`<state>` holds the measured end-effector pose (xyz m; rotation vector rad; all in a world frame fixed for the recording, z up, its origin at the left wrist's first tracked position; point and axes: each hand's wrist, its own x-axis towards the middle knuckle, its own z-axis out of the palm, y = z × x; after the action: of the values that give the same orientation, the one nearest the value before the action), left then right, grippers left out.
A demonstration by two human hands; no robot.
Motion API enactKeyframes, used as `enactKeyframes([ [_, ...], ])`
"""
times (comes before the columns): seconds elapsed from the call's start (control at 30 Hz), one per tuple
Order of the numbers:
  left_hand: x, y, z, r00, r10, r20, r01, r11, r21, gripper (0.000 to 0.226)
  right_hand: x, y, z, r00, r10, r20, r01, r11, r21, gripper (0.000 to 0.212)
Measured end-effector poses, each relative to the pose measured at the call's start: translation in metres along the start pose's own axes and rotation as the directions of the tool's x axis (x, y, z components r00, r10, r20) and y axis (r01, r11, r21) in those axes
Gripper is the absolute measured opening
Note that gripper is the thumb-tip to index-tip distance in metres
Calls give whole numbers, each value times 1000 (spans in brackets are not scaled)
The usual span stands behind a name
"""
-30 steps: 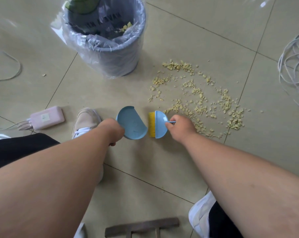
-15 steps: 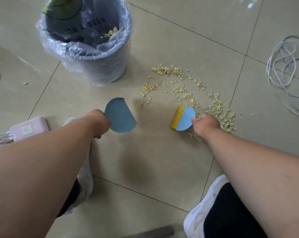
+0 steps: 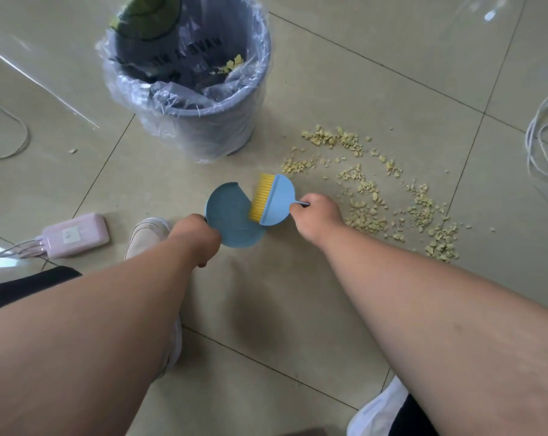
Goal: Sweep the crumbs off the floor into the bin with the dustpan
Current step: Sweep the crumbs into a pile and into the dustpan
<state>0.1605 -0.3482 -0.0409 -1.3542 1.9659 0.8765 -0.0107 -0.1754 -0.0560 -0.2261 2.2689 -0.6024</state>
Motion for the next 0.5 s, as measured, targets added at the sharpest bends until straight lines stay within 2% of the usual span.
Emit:
enactKeyframes([
  [0.1,4,-2,0,1000,-7,10,7,1000,-19,19,12,-12,10,1000,-14,11,15,999,-52,23],
  [0.2,10,-7,-1,1000,-18,19,19,999,-45,19,21,-6,5,999,34,-29,-38,991,-126,30],
  [0.5,20,-10,-4,999,-18,36,20,998,-63,22,11,75,-72,973,206,-100,-225,941,-252,28],
])
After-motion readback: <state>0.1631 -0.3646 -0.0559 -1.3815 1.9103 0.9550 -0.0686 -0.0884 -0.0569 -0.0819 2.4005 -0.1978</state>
